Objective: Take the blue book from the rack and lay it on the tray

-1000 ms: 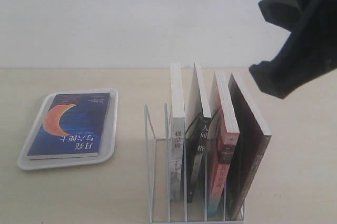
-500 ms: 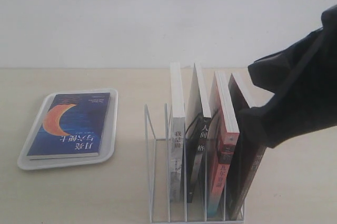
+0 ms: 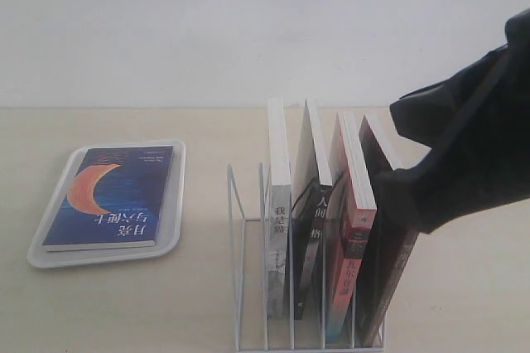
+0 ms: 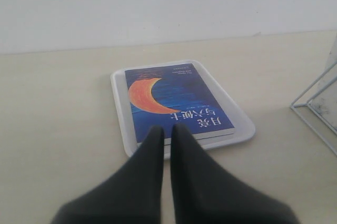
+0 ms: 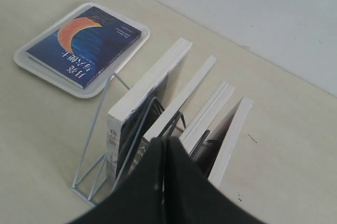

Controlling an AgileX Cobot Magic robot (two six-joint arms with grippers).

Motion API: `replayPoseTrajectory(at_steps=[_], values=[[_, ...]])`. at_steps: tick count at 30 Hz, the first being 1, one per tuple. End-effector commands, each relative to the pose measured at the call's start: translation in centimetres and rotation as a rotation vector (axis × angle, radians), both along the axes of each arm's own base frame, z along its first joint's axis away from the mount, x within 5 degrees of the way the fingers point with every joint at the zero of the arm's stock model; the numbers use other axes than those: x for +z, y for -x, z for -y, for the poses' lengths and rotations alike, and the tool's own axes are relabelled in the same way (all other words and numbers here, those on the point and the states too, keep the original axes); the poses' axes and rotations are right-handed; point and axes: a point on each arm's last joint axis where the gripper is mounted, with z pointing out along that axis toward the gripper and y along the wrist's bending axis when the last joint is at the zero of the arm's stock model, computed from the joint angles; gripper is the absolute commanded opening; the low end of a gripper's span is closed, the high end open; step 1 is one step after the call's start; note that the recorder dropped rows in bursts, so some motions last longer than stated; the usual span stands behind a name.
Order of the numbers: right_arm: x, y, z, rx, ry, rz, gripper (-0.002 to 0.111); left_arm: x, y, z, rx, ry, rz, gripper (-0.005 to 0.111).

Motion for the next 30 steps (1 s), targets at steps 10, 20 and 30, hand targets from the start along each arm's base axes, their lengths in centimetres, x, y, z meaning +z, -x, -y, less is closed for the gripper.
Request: replayPoseTrajectory(at_steps=[10,20,30], values=[[-3.3,0.9,0.9,0.035,-0.055,-0.043,0.0,-0.1,0.0,0.0,0.002,-0.001,0.0,0.004],[-6.8,1.5,4.4,0.082,-0.197,0.032,0.0,-0.1,0.0,0.0,0.002,-0.001,0.0,0.004],[-8.7,1.7,8.7,-0.122,-0.439,0.122,0.0,-0.1,0.0,0.0,0.002,-0.001,0.0,0.004]])
